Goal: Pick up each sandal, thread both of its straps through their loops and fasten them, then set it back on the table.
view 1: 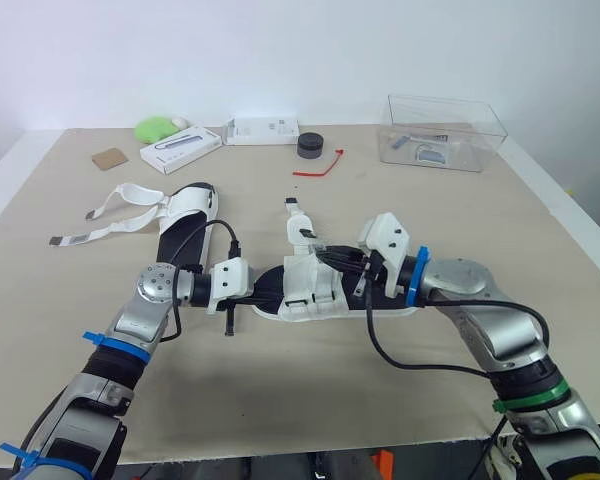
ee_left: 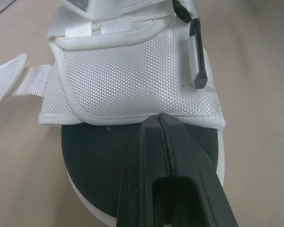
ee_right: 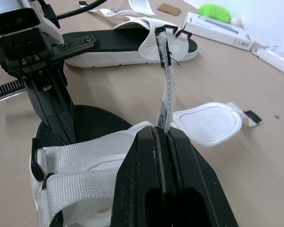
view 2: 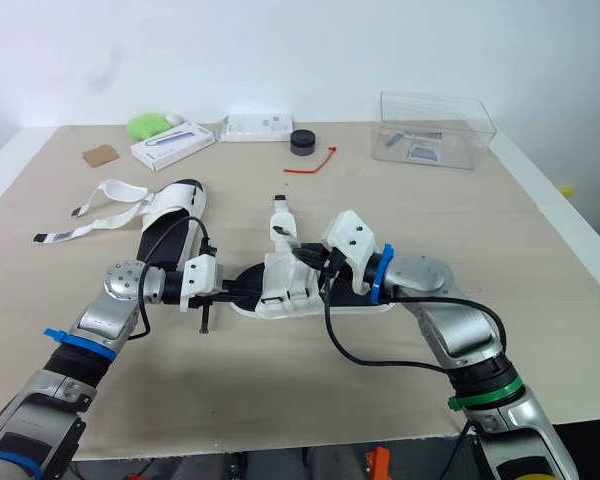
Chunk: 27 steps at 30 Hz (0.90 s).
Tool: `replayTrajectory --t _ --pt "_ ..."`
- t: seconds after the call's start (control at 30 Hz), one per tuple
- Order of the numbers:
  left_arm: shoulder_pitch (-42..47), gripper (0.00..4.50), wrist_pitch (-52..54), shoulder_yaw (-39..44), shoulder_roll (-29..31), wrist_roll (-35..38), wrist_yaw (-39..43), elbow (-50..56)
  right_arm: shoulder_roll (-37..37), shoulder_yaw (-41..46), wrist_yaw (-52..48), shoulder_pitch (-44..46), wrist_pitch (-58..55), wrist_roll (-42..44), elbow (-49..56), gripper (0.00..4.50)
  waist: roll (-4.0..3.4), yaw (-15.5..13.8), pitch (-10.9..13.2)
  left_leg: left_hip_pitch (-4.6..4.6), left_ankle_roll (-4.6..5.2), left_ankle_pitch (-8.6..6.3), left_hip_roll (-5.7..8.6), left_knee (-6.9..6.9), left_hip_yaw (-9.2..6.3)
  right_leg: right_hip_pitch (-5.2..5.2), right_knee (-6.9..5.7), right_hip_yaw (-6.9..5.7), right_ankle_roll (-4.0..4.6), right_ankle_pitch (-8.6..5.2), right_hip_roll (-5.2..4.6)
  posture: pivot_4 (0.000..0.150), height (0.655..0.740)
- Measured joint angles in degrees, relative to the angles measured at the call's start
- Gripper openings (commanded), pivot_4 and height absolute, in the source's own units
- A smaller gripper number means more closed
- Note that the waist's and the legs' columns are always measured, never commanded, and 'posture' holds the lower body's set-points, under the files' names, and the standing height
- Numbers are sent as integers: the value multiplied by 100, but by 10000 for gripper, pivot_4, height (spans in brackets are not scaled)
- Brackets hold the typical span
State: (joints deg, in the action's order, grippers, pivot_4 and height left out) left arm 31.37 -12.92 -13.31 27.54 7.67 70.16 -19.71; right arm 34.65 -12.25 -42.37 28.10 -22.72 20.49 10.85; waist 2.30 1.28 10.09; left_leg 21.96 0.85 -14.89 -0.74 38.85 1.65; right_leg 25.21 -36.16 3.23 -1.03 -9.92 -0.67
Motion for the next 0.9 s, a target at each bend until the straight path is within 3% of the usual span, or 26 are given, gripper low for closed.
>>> replayTrajectory --t 0.6,0.73,0.77,0.9 --pt "-39 0 -6 3 9 -7 -28 26 -312 117 -122 108 -567 -102 -193 321 0 2 0 -1 1 1 0 0 -1 0 0 1 0 3 0 1500 7400" --pt "-45 0 -7 3 9 -23 -41 54 -286 147 -108 120 -567 -252 -253 13169 -1 2 0 0 1 1 0 0 -1 0 0 0 0 3 0 1500 7400" --pt "-50 0 -8 3 9 -26 -57 55 -274 168 -92 120 -537 -299 -284 19735 -1 2 0 0 1 1 0 0 -1 1 1 1 0 3 0 1500 7400" --pt "-53 0 -44 2 9 -32 -61 55 -237 234 -13 178 -342 -509 -326 19735 -1 2 0 5 1 1 0 0 -1 4 1 0 -1 3 0 1500 7400"
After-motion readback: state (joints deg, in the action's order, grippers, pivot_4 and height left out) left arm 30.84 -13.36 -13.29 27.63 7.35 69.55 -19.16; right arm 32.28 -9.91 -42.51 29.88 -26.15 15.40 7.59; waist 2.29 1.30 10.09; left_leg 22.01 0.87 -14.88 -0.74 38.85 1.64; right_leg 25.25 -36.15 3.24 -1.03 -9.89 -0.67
